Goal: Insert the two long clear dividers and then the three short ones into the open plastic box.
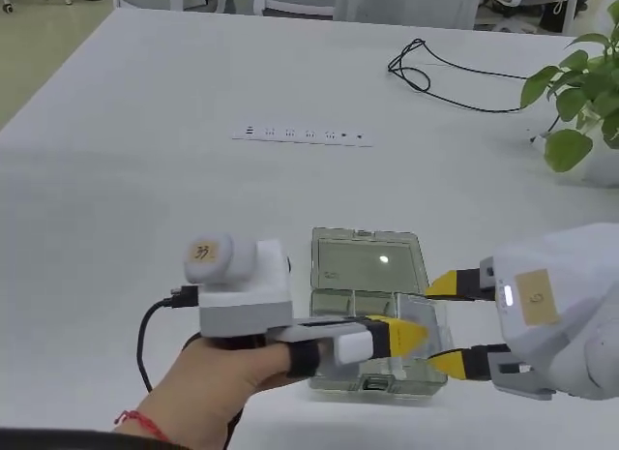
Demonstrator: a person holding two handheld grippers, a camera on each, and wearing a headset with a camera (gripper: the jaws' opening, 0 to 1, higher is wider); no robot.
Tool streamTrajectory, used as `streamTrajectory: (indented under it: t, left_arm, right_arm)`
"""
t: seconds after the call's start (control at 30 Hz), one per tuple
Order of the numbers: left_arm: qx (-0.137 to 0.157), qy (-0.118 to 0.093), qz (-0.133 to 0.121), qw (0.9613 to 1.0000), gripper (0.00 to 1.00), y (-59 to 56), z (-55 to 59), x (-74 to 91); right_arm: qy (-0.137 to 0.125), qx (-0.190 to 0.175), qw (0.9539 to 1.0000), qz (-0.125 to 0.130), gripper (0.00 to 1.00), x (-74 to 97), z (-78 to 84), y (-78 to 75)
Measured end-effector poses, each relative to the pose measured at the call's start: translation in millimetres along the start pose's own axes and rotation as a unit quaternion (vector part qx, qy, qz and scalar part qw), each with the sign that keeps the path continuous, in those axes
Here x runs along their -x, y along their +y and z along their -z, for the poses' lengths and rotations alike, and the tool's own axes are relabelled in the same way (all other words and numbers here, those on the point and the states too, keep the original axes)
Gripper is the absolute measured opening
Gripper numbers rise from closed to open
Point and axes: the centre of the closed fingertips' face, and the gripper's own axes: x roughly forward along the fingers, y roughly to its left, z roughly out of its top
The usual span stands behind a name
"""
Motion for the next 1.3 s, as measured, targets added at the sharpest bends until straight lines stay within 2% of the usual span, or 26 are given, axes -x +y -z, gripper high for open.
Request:
streamTrajectory:
  t: [0.17,0.4,0.53,0.63,0.7,0.77,0.8,0.87,0.9,0.93,0.97,1.07,1.1,1.2,1.23,1.3]
  left_arm:
    - [0.042,-0.012,0.009,0.999,0.0,0.4,0.2,1.7]
    - [0.044,-0.018,0.008,0.9989,0.0,0.4,-0.7,1.6]
    - [0.049,-0.021,0.006,0.9986,0.0,5.1,-1.8,4.7]
    - [0.046,-0.021,0.009,0.9987,0.0,5.4,-2.2,6.5]
    - [0.042,-0.02,0.015,0.9988,0.0,4.3,-2.5,7.7]
    - [0.027,-0.016,0.024,0.9992,0.0,2.4,-2.3,9.0]
    - [0.013,-0.011,0.031,0.9994,0.0,-0.3,-1.3,9.7]
    - [-0.024,0.002,0.04,0.9989,0.0,-4.3,1.9,10.5]
    - [-0.053,0.009,0.041,0.9977,0.0,-5.4,3.7,10.3]
    - [-0.081,0.02,0.041,0.9956,0.0,-6.6,6.7,10.1]
    - [-0.108,0.031,0.045,0.9927,0.0,-8.3,9.3,9.8]
    - [-0.142,0.04,0.055,0.9875,0.0,-14.2,10.8,8.9]
    - [-0.148,0.042,0.058,0.9863,0.0,-15.7,10.6,8.6]
    - [-0.183,0.049,0.068,0.9795,0.0,-21.9,11.0,8.3]
    - [-0.191,0.052,0.073,0.9775,0.0,-23.9,11.6,8.5]
    - [-0.214,0.054,0.081,0.9719,0.0,-26.3,10.6,7.7]
  right_arm:
    - [-0.001,0.005,1.0,0.0,0.33,1.1,-2.0,0.2]
    - [0.001,0.001,1.0,0.001,0.35,-0.3,-1.7,-0.9]
    - [-0.015,-0.025,0.9996,0.003,0.39,6.2,-4.3,-7.6]
    - [-0.039,-0.07,0.9968,-0.006,0.38,12.8,-3.9,-13.9]
    - [-0.069,-0.122,0.99,-0.012,0.36,19.3,-5.1,-23.4]
    - [-0.091,-0.175,0.98,-0.026,0.31,25.8,-2.3,-33.4]
    - [-0.102,-0.204,0.9729,-0.039,0.3,29.6,-1.0,-38.0]
    - [-0.12,-0.217,0.9659,-0.075,0.27,35.3,-3.2,-37.4]
    - [-0.124,-0.216,0.9649,-0.082,0.25,36.3,-4.3,-37.2]
    - [-0.132,-0.232,0.9582,-0.103,0.24,38.7,-5.9,-36.7]
    - [-0.134,-0.241,0.9545,-0.113,0.23,39.3,-5.4,-37.5]
    - [-0.134,-0.249,0.9482,-0.145,0.18,39.9,-4.6,-34.9]
    - [-0.134,-0.248,0.9445,-0.169,0.17,40.7,-7.3,-28.2]
    - [-0.141,-0.221,0.9401,-0.218,0.16,41.8,-19.0,-9.5]
    - [-0.139,-0.215,0.939,-0.229,0.16,41.2,-20.5,-4.8]
    - [-0.129,-0.202,0.9405,-0.241,0.14,34.9,-17.0,-2.1]
